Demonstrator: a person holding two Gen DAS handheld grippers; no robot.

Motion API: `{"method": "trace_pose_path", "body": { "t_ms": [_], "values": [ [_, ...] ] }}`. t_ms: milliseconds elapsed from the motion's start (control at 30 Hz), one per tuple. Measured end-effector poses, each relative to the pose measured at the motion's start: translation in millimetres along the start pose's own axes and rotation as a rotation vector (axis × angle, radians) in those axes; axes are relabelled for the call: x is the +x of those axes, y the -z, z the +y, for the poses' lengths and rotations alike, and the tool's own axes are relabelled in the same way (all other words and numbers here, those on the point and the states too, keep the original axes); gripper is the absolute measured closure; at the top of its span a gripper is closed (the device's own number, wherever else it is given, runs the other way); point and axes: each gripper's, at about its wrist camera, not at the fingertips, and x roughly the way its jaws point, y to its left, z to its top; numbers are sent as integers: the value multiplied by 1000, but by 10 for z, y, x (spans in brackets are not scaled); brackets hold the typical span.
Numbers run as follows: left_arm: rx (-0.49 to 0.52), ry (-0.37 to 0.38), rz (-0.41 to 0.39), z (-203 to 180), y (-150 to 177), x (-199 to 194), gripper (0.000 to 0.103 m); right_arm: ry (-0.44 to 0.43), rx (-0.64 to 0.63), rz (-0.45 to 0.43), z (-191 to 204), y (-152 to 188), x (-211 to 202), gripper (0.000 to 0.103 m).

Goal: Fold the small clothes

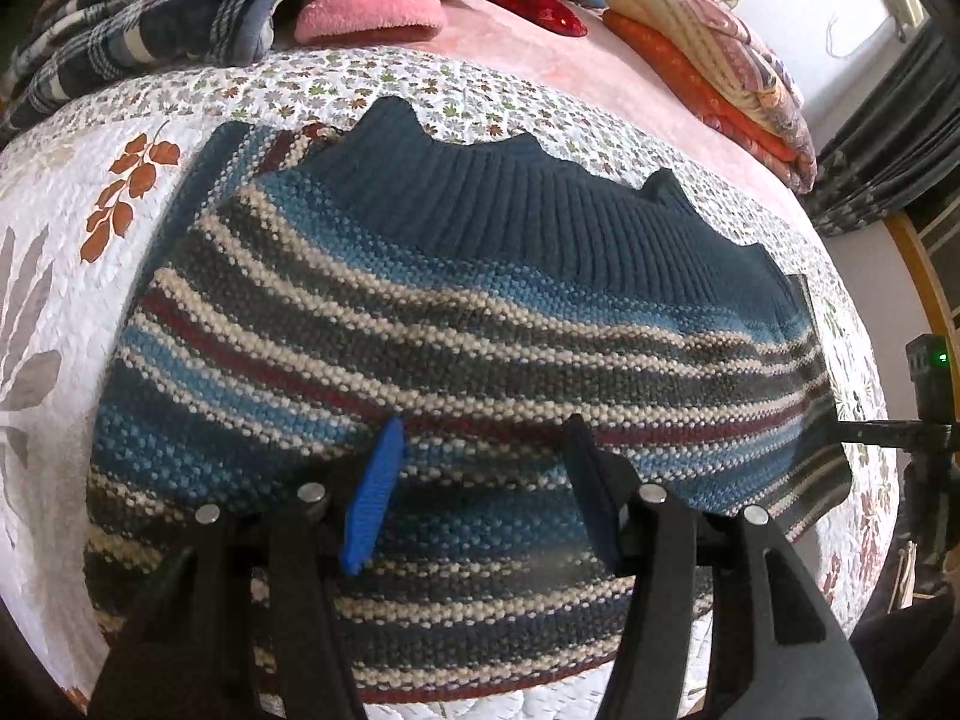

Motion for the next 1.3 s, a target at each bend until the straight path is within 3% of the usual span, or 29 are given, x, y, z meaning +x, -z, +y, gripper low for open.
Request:
{"method": "trace_pose_path", "body": {
  "t_ms": [100,133,267,500,767,1000,1067,1133,1200,1300],
  "values": [
    [-23,28,-9,-16,-15,-56,44,-31,17,-74,14,-20,-241,39],
    [-28,39,-13,-31,-29,-72,44,-30,17,-101,-1,-33,-321,34],
    [-36,59,-18,-105,-46,-90,44,-53,59,-112,-142,-119,-373,33],
    [-16,58,-10,-217,-30,-30,43,-106,115,-53,-371,-127,-136,32],
    [-23,61,-12,-204,-46,11,42,-176,134,-15,-360,-175,71,24],
    [-20,65,-9,-177,-51,53,42,-174,116,-16,-316,-207,215,26],
    [-19,65,-8,-170,-54,66,42,-157,103,-28,-302,-221,212,34],
    [-16,63,-7,-168,-54,75,42,-158,102,-39,-315,-234,208,52],
    [-9,61,-6,-170,-52,81,42,-182,99,-48,-312,-232,186,61],
    [1,61,-5,-168,-47,90,42,-177,68,-60,-245,-235,149,65]
  ]
}}
